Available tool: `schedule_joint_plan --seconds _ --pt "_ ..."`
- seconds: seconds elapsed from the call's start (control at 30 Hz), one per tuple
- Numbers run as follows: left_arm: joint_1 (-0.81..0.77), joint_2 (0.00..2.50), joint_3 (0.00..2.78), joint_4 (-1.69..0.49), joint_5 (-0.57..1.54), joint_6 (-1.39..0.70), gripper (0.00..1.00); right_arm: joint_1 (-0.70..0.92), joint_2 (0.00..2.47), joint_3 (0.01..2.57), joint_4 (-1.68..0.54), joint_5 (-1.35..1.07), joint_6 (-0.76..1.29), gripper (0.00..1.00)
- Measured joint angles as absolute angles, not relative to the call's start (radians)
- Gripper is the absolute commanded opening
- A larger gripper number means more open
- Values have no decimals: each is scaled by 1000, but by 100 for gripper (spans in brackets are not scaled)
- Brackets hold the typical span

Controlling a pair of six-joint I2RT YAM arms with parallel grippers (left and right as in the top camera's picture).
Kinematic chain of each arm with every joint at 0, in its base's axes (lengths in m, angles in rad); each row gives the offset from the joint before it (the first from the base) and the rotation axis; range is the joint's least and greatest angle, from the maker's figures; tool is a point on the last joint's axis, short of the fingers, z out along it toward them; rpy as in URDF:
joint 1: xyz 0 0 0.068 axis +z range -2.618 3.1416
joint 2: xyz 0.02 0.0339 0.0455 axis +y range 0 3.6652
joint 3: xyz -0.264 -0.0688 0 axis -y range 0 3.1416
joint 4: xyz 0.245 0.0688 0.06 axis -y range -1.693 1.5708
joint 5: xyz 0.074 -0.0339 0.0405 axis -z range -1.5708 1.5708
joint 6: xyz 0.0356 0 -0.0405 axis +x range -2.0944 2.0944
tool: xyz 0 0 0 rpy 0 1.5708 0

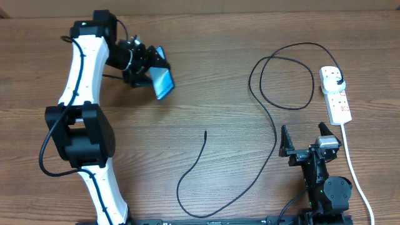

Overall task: Plug charger to phone and switch on socket
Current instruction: 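Lift the phone with the left gripper and tilt it upright, then hold the phone raised upright in the left gripper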

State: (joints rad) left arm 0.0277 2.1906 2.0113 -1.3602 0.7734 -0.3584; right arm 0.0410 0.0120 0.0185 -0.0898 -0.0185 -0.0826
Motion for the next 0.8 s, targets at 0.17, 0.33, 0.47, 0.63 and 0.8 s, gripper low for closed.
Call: schedule_joint_plan --seconds 0.17,0.33,0.47,0.63,0.8 --pt "3 2191 2011 -1404 881 -455 4 41 12 19 -90 -19 -82 100" --pt "2 2191 2011 -1456 1018 -500 4 41 12 19 -90 -19 -82 100" --pt "2 2191 2011 -1486 1144 -509 4 41 12 19 -90 -19 -83 100" --pt "2 2191 2011 -1492 1267 -519 4 41 12 19 -90 -19 -82 100" --pt "2 2191 2011 -1493 1354 -522 4 41 12 19 -89 -19 -82 100"
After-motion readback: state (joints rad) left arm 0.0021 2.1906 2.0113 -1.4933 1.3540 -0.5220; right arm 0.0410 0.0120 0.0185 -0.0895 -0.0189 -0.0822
